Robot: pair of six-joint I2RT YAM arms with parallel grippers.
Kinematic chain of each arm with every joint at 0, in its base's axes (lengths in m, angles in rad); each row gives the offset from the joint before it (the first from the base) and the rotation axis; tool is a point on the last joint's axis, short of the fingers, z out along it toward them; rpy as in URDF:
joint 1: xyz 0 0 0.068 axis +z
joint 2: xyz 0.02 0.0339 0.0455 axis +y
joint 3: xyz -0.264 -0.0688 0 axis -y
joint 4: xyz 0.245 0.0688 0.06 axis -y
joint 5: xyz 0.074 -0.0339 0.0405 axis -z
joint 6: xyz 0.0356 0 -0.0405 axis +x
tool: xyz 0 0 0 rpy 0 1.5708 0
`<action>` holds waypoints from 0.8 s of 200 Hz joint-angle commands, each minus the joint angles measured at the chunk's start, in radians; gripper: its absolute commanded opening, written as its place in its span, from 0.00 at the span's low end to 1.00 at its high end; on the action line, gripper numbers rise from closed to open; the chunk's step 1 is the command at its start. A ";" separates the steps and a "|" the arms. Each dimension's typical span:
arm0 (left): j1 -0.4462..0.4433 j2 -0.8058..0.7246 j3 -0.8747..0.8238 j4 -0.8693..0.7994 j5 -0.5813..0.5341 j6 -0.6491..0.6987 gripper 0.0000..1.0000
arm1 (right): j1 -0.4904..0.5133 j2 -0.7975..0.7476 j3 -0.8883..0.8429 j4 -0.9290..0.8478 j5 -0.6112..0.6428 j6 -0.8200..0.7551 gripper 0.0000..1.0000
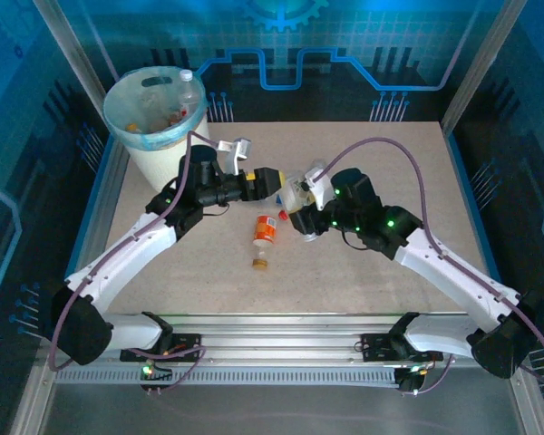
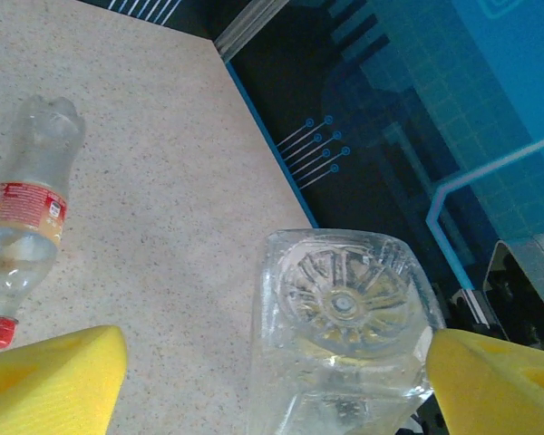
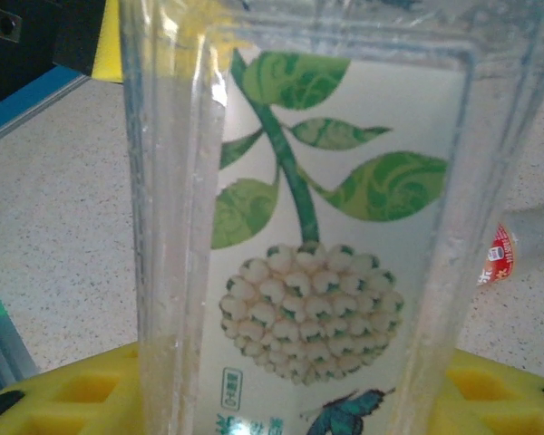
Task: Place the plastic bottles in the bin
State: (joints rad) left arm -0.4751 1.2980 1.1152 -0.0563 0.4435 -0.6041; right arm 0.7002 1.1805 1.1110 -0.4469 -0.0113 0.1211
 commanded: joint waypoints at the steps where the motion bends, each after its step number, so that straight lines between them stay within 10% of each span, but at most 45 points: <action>1: -0.014 0.004 -0.021 0.018 0.101 0.000 0.85 | 0.063 0.031 0.054 0.055 -0.035 -0.062 0.56; 51: -0.016 0.018 -0.019 0.009 0.133 0.012 0.84 | 0.094 0.081 0.097 0.040 -0.005 -0.061 0.56; 113: -0.012 -0.014 0.035 -0.125 0.059 0.107 0.60 | 0.096 0.131 0.149 0.042 0.048 -0.043 0.62; 160: 0.036 -0.103 0.070 -0.157 -0.092 0.132 0.53 | 0.100 0.190 0.225 0.042 0.033 -0.053 0.83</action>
State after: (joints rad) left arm -0.4782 1.2778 1.1278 -0.1741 0.4503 -0.5159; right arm 0.7864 1.3430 1.2697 -0.4393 0.0124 0.0761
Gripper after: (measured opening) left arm 0.583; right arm 0.793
